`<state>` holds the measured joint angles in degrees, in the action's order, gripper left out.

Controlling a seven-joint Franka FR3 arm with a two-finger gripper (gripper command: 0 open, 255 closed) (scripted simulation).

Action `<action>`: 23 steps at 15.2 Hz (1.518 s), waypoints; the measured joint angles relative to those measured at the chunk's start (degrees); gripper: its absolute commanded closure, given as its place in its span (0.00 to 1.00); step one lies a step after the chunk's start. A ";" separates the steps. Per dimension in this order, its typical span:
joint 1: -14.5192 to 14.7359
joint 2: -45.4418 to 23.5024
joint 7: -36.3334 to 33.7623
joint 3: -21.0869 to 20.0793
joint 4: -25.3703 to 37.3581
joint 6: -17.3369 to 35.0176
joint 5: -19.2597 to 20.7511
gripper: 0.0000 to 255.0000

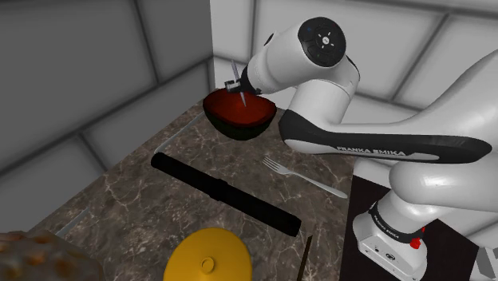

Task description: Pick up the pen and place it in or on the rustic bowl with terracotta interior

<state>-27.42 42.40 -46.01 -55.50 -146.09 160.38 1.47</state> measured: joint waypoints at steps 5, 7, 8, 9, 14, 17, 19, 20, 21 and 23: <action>-0.09 -0.02 -0.09 -0.15 -0.09 0.17 0.01 1.00; -0.10 -0.02 -0.09 -0.15 -0.10 0.17 0.01 0.00; -0.09 -0.02 -0.09 -0.15 -0.09 0.17 0.01 0.00; -0.09 -0.02 -0.09 -0.15 -0.09 0.17 0.01 0.00; 2.63 1.70 0.29 1.61 -0.18 -2.22 -0.70 0.00; 7.39 4.96 1.21 4.84 -0.55 -6.52 -1.88 0.00; 8.14 5.48 1.38 5.35 -0.66 -7.19 -2.07 0.00; 8.26 5.56 1.42 5.45 -0.70 -7.29 -2.10 0.00; 8.34 5.62 1.43 5.51 -0.71 -7.36 -2.12 0.00; 8.39 5.66 1.45 5.55 -0.72 -7.42 -2.14 0.00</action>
